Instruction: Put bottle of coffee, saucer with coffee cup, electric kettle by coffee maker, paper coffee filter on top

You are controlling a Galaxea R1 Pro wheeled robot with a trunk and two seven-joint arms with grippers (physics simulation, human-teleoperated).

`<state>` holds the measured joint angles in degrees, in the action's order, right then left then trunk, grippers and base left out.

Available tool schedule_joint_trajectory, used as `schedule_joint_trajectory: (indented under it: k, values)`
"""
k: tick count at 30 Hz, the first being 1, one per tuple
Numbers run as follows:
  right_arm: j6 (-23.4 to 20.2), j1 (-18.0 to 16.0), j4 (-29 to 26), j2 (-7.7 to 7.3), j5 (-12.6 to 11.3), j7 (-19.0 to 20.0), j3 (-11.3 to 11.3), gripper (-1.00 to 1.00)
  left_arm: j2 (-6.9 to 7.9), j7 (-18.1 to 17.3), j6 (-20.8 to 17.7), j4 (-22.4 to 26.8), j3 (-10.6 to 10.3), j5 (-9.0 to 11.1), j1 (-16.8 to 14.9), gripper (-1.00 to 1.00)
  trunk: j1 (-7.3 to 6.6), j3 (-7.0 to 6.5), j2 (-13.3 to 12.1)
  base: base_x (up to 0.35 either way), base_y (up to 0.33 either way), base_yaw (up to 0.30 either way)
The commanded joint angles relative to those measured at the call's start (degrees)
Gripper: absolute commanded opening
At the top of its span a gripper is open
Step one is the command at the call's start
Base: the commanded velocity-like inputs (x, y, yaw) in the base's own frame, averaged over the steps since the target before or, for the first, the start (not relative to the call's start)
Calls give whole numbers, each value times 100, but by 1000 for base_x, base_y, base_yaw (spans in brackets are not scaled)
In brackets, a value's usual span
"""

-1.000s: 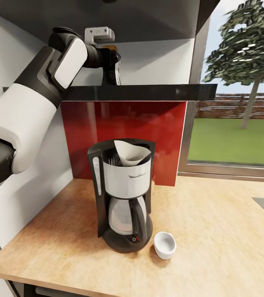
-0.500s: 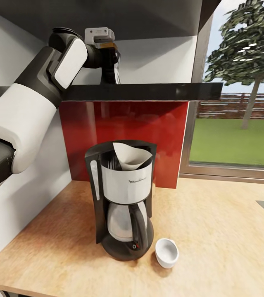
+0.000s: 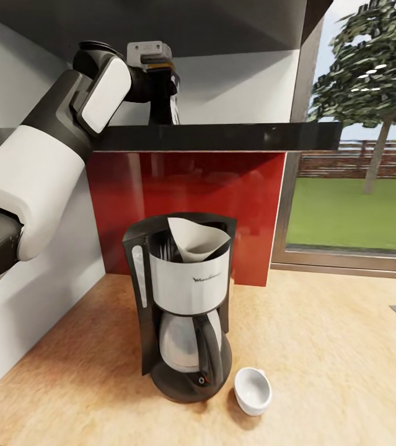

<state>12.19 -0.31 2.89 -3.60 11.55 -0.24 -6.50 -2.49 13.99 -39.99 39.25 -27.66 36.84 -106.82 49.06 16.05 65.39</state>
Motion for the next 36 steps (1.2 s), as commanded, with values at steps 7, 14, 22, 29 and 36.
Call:
schedule_joint_trajectory:
  k: [7, 14, 22, 29, 36]
  values:
    - [29, -4, 9, -1, -5, -3, -44, 100, 3, 52, -9, 3, -20, 60, -6, 100, 1, 6, 4, 8, 0, 0]
    - [29, -4, 9, -1, -4, -3, -44, 100, 3, 52, -9, 10, -20, 60, -6, 100, 1, 6, 4, 1, -41, 0]
    - [29, -4, 9, -1, -4, -3, -44, 100, 3, 52, -13, 11, -20, 60, -6, 100, 1, 6, 4, 0, -14, 0]
    - [29, -4, 9, -1, -5, -3, -44, 100, 3, 52, -13, 4, -19, 60, -6, 100, 1, 6, 4, 60, 5, 0]
    - [29, -4, 9, -1, -4, -3, -44, 100, 3, 52, -17, 4, -20, 60, -6, 100, 1, 6, 4, 46, 7, 0]
